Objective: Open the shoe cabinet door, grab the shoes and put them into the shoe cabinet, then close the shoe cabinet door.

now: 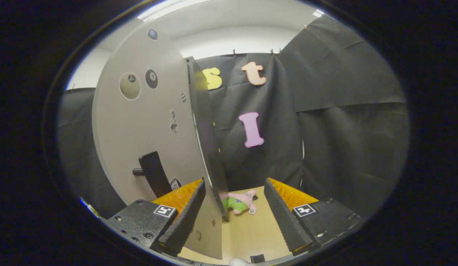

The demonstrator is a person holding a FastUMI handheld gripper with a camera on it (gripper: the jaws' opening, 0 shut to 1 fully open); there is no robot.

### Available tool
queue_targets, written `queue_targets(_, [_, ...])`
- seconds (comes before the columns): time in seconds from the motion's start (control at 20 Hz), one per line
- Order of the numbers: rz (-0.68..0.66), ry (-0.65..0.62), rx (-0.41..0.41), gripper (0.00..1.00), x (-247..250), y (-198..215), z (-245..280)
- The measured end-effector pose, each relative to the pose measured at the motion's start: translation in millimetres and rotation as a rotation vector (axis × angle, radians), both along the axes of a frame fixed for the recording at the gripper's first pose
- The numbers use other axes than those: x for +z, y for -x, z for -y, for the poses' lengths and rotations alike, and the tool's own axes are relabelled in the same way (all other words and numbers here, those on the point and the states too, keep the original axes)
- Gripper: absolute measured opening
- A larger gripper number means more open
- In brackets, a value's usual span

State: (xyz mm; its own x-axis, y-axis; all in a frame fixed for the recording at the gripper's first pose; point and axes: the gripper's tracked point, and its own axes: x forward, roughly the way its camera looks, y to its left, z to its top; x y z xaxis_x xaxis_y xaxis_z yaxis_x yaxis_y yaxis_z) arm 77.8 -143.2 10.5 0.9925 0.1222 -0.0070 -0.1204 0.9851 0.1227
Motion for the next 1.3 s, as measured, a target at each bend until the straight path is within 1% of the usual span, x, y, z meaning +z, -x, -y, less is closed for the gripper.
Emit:
queue_targets(0.2, [-0.011,0.043,0.062,1.0,-5,-10,-6])
queue_targets(0.4, [-0.046,0.065,0.088,0.99,-12,-17,-8])
queue_targets(0.5, [-0.062,0.078,0.06,0.99,-15,-21,-4])
queue_targets(0.55, [-0.06,0.074,0.059,0.99,-15,-22,-6])
queue_targets(0.7, [-0.039,0.098,0.022,0.98,-10,-20,-9])
queue_targets(0.8, [-0.027,0.143,-0.023,0.9,-8,-15,-13])
queue_targets(0.85, [-0.011,0.148,-0.029,0.88,-6,-16,-17])
queue_targets(0.9, [-0.005,0.128,-0.019,0.89,-5,-18,-26])
queue_targets(0.95, [-0.028,0.124,0.001,0.89,-11,-18,-37])
queue_targets(1.05, [-0.042,0.109,0.025,0.89,-17,-8,-65])
queue_targets(1.3, [-0.005,0.135,0.008,0.89,-13,-7,-122])
